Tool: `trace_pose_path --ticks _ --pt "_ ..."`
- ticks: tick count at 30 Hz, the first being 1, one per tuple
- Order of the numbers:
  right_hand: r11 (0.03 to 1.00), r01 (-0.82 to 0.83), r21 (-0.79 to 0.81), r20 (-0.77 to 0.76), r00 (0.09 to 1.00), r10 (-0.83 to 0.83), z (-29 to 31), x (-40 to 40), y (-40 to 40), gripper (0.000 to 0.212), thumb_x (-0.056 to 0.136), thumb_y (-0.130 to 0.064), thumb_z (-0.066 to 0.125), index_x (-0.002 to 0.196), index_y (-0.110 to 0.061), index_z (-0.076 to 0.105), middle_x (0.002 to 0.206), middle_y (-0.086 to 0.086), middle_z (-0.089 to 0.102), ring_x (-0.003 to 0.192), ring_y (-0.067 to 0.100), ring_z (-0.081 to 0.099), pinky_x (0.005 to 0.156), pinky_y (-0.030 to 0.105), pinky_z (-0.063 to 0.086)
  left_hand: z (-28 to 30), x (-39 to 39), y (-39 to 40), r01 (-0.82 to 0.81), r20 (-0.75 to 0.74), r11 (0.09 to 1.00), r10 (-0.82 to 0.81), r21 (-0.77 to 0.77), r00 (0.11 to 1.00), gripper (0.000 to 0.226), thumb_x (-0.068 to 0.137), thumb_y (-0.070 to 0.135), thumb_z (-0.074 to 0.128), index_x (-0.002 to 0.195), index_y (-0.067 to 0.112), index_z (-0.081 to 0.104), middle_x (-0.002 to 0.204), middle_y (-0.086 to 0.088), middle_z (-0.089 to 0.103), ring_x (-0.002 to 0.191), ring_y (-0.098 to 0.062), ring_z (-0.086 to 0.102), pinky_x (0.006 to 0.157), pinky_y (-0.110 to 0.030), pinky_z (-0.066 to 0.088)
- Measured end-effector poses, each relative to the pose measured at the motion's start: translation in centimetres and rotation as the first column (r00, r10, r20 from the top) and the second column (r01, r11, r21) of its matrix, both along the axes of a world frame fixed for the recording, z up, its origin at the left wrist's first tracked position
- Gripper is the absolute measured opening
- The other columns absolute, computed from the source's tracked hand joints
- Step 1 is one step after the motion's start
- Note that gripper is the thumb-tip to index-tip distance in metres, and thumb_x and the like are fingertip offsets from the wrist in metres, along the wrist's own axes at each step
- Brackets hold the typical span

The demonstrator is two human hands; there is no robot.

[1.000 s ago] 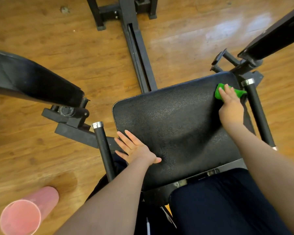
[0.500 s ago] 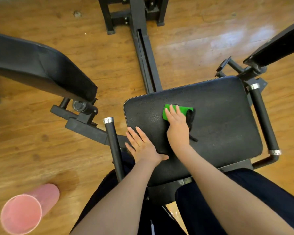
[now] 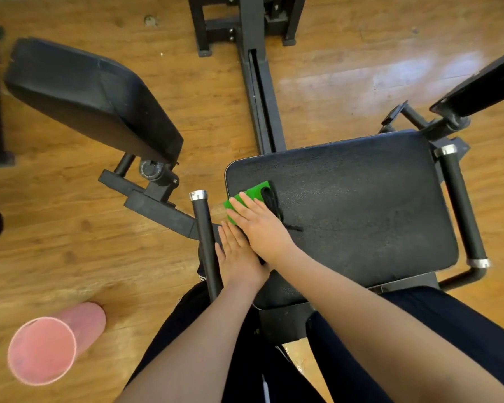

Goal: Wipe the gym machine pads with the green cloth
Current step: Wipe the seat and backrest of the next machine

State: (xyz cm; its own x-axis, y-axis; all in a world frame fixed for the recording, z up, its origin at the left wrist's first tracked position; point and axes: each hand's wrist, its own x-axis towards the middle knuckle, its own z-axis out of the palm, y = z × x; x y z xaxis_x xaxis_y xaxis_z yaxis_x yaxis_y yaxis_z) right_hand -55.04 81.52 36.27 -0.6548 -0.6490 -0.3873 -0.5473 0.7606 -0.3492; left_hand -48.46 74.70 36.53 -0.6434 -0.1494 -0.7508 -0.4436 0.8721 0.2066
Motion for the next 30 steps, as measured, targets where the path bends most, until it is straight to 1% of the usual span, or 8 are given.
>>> trace_pose_path --ticks 5,8,12,17,20,23,26,30 --pt "0.999 -0.048 0.020 -0.043 0.998 0.049 -0.2 -0.8 4.1 0.059 0.095 -0.001 0.037 0.149 -0.016 0.018 0.158 0.003 0.007 0.145 0.021 -0.002 0.116 0.036 -0.001 0.6 -0.3 0.4 0.003 0.053 0.999 0.000 -0.045 0.999 0.131 0.079 0.065 0.063 0.142 -0.003 -0.031 0.154 -0.019 -0.031 0.144 -0.030 -0.024 0.118 -0.041 -0.009" --pt "0.998 -0.003 -0.057 -0.095 0.995 -0.002 -0.3 -1.1 7.5 0.060 0.085 0.010 0.046 0.141 -0.009 0.037 0.151 0.011 0.028 0.142 0.031 0.019 0.114 0.044 0.012 1.2 -0.9 0.9 0.078 0.052 0.993 -0.074 -0.092 0.996 0.132 0.080 0.062 0.065 0.141 -0.005 -0.031 0.152 -0.022 -0.034 0.143 -0.033 -0.027 0.118 -0.045 -0.008" --pt "0.999 0.032 0.004 -0.174 0.984 -0.031 -0.7 -1.7 12.9 0.069 0.056 0.021 0.060 0.122 -0.001 0.059 0.130 0.019 0.055 0.119 0.043 0.051 0.093 0.057 0.040 1.5 -2.5 1.5 0.270 0.068 0.955 -0.263 -0.125 0.962 0.134 0.077 0.060 0.069 0.142 -0.008 -0.027 0.150 -0.026 -0.034 0.143 -0.037 -0.026 0.117 -0.045 -0.007" --pt "0.966 0.240 0.097 -0.201 0.955 -0.217 -0.8 -2.2 20.3 0.085 0.042 0.029 0.065 0.122 0.001 0.058 0.131 0.020 0.054 0.119 0.045 0.050 0.090 0.059 0.043 1.2 -3.2 1.8 0.331 0.144 0.931 -0.310 -0.155 0.940 0.138 0.075 0.062 0.070 0.140 -0.012 -0.028 0.148 -0.032 -0.033 0.141 -0.042 -0.025 0.117 -0.045 -0.007" --pt "0.896 0.424 0.131 -0.204 0.896 -0.394 -0.1 -2.2 23.7 0.079 0.060 0.027 0.059 0.132 -0.003 0.050 0.142 0.015 0.043 0.133 0.038 0.036 0.103 0.050 0.036 1.1 -3.4 2.2 0.325 0.165 0.929 -0.298 -0.178 0.940 0.138 0.075 0.060 0.071 0.140 -0.012 -0.027 0.148 -0.032 -0.033 0.141 -0.043 -0.025 0.117 -0.045 -0.006" --pt "0.728 0.662 0.178 -0.205 0.749 -0.631 0.1 -2.0 26.3 0.073 0.075 0.021 0.051 0.140 -0.008 0.040 0.151 0.007 0.030 0.142 0.027 0.020 0.111 0.043 0.030 0.9 -3.4 2.5 0.306 0.171 0.931 -0.275 -0.198 0.946 0.139 0.074 0.059 0.073 0.140 -0.011 -0.027 0.148 -0.032 -0.032 0.141 -0.043 -0.024 0.117 -0.045 -0.006" --pt "0.720 0.667 0.191 -0.200 0.744 -0.637 0.7 -2.4 26.7 0.069 0.079 0.019 0.049 0.140 -0.010 0.040 0.151 0.006 0.030 0.143 0.024 0.019 0.109 0.041 0.031 0.7 -3.4 2.7 0.303 0.167 0.929 -0.272 -0.210 0.948 0.140 0.073 0.060 0.074 0.140 -0.011 -0.026 0.149 -0.032 -0.031 0.142 -0.043 -0.023 0.117 -0.044 -0.005" --pt "0.676 0.734 0.068 -0.261 0.667 -0.698 1.7 -4.4 26.9 0.065 0.080 0.021 0.044 0.139 -0.005 0.042 0.149 0.010 0.033 0.142 0.024 0.020 0.111 0.036 0.022 0.6 -3.5 2.9 0.305 0.167 0.929 -0.273 -0.209 0.947 0.141 0.073 0.060 0.074 0.139 -0.013 -0.028 0.148 -0.033 -0.032 0.141 -0.044 -0.025 0.118 -0.045 -0.004"
